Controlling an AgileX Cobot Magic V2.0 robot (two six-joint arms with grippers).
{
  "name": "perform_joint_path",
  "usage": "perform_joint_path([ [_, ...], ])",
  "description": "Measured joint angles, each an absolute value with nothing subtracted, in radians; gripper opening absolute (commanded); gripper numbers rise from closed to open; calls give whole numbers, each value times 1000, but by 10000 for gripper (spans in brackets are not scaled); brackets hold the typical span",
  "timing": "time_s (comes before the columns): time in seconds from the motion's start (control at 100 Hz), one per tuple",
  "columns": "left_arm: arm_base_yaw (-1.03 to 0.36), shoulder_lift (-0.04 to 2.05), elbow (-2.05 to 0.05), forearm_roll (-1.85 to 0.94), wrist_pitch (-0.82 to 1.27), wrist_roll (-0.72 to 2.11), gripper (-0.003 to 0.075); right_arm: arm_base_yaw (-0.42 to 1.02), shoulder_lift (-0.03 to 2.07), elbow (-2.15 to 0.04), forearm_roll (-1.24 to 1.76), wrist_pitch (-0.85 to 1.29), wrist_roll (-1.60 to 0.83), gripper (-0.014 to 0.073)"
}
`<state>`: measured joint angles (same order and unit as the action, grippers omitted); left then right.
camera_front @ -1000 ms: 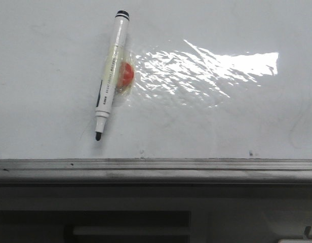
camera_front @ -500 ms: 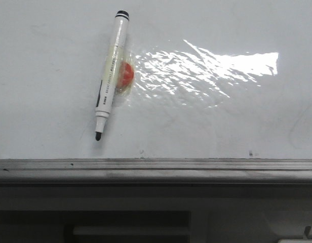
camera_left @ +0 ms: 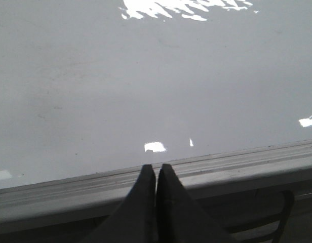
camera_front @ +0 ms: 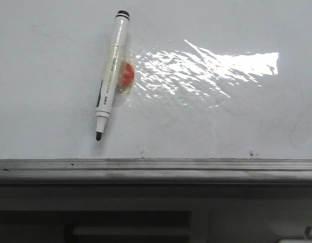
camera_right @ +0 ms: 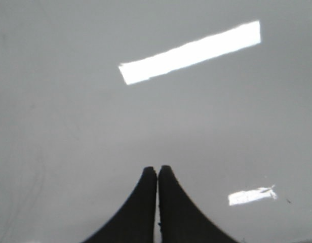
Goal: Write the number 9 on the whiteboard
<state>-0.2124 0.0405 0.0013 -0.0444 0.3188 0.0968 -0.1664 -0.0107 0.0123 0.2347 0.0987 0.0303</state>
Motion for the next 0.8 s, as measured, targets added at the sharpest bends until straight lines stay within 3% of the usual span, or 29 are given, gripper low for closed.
perform_joint_path([
  [0.22,-212,41,1,-31,272,97,-20,-166,-11,12,367,39,30,-41],
  [0.58,-212,41,1,-708,-80,95,-20,-166,-11,12,429,0,32,-41],
  [0.72,-212,41,-1,-823,-205,95,-20,-166,-11,-22,413,73,32,-41],
  [0.8,-212,43,-16,-831,-164,97,-20,-166,-9,-82,353,155,25,-41],
])
